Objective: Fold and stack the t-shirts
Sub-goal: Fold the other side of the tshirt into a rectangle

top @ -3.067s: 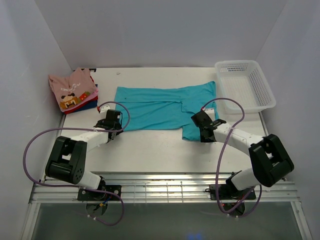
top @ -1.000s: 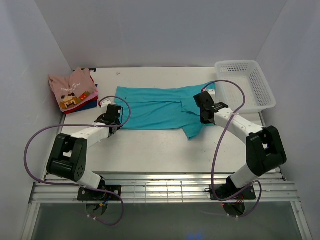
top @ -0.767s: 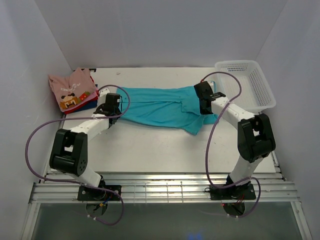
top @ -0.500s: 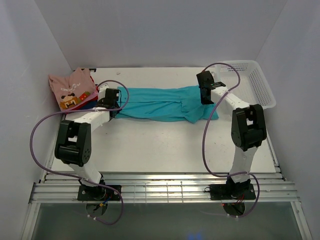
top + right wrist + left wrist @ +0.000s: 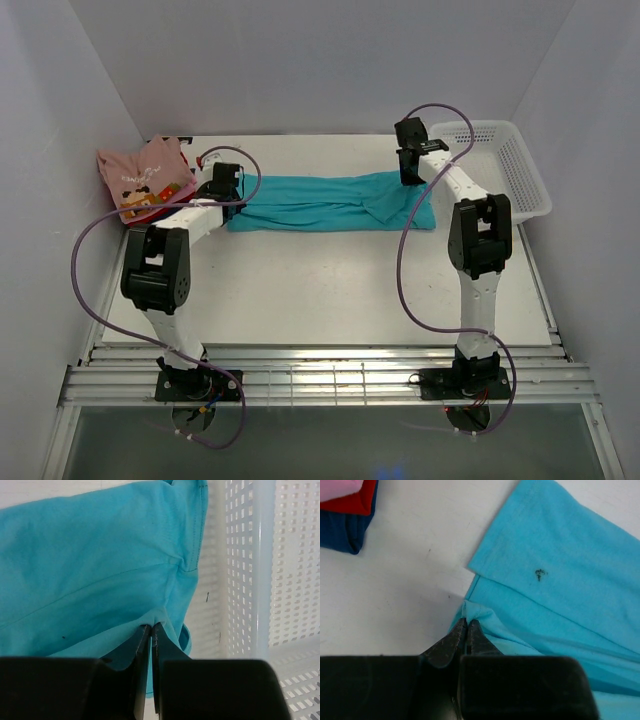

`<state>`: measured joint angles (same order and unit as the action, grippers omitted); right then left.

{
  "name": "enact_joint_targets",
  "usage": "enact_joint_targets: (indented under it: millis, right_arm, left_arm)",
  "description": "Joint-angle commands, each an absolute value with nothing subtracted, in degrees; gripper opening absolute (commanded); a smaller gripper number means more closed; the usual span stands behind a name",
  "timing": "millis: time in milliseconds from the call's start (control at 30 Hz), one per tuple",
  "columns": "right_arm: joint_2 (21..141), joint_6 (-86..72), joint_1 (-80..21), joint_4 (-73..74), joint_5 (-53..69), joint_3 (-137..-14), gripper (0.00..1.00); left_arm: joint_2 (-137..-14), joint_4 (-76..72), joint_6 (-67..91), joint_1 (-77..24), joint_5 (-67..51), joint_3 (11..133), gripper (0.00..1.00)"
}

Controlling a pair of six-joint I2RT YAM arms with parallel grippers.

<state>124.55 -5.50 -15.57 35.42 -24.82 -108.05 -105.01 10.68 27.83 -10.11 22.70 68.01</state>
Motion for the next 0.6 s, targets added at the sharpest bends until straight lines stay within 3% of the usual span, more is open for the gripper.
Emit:
enact_joint_targets:
  millis: [0,567]
  right_arm:
    - [126.2,-4.04,-14.24,37.61,-24.52,-112.75,0.08]
    - [130.08,-3.08,-11.78,38.5,-24.34,-116.28,0.08]
  left_arm:
    - [-106.07,10.81,26.02,-9.67,22.06,71.45,0.08]
    - [-108.38,8.71,25.84,-8.97,21.71,72.08,0.07]
